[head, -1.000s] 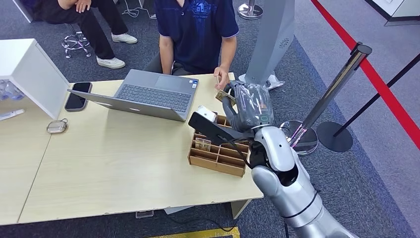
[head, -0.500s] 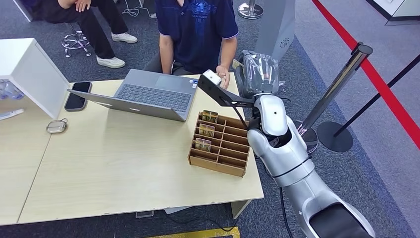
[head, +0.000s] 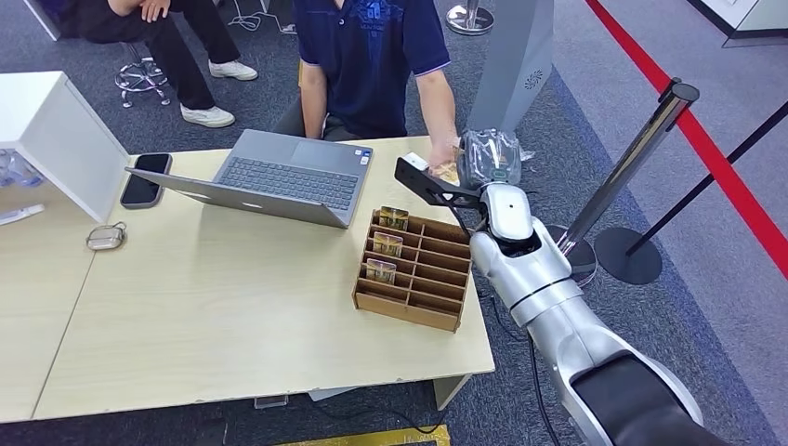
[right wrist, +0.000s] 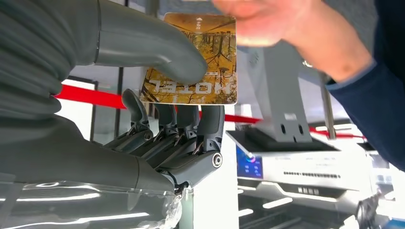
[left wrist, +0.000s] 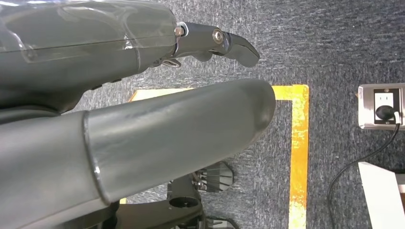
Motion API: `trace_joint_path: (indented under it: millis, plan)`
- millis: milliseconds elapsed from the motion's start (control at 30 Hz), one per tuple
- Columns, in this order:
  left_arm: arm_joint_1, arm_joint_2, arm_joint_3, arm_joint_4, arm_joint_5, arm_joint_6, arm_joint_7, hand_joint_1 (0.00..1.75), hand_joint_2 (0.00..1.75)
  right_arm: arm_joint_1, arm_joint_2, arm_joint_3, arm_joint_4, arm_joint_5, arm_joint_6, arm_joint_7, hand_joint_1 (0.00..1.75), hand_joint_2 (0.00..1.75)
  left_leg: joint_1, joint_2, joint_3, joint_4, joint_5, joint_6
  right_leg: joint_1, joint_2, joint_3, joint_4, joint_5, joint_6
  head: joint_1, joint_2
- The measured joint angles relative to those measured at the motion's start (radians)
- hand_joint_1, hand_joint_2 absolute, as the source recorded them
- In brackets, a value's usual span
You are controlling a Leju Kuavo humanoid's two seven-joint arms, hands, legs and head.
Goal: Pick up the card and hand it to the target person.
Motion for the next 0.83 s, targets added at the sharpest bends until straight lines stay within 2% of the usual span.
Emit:
trace_joint_path:
  millis: [67,133,267,300,633,833]
  plan:
    - [-0.001,0.000,-0.004,0.000,-0.002,0.000,0.003,0.00,0.00,0.000,0.002,0.000,0.034,-0.001,-0.005,-0.002,1.27,1.75,0.000,0.000,0.000,0.000,0.000,0.000,0.000,0.000,0.000,0.000,0.000,0.000,0.000,0.000]
    - [-0.001,-0.001,-0.005,0.000,-0.004,0.000,0.005,0.00,0.00,0.000,0.003,0.000,0.059,-0.001,-0.011,-0.005,1.17,1.75,0.000,0.000,0.000,0.000,0.000,0.000,0.000,0.000,0.000,0.000,0.000,0.000,0.000,0.000]
    - [-0.002,-0.001,-0.006,0.000,-0.006,0.000,0.005,0.00,0.00,-0.001,0.006,0.000,0.102,0.002,-0.022,-0.008,0.06,1.75,0.000,0.000,0.000,0.000,0.000,0.000,0.000,0.000,0.000,0.000,0.000,0.000,0.000,0.000]
    - [-0.002,-0.001,-0.006,0.000,-0.007,0.000,0.005,0.00,0.00,-0.001,0.007,0.000,0.110,0.004,-0.024,-0.007,0.00,1.75,0.000,0.000,0.000,0.000,0.000,0.000,0.000,0.000,0.000,0.000,0.000,0.000,0.000,0.000]
    - [-0.008,-0.001,-0.006,0.000,-0.010,-0.001,0.005,0.00,0.00,0.000,0.037,0.000,0.159,0.034,-0.040,0.038,0.00,1.75,0.000,0.001,0.000,0.000,0.000,0.000,0.000,0.000,0.000,0.000,0.000,0.000,0.000,0.000]
    - [-0.007,0.000,-0.007,0.000,-0.008,-0.001,0.002,0.00,0.00,0.004,0.046,-0.006,0.169,0.032,-0.073,0.036,0.00,1.75,0.000,0.001,0.000,0.000,0.000,0.000,0.000,0.000,0.000,0.000,0.000,0.000,0.000,0.000]
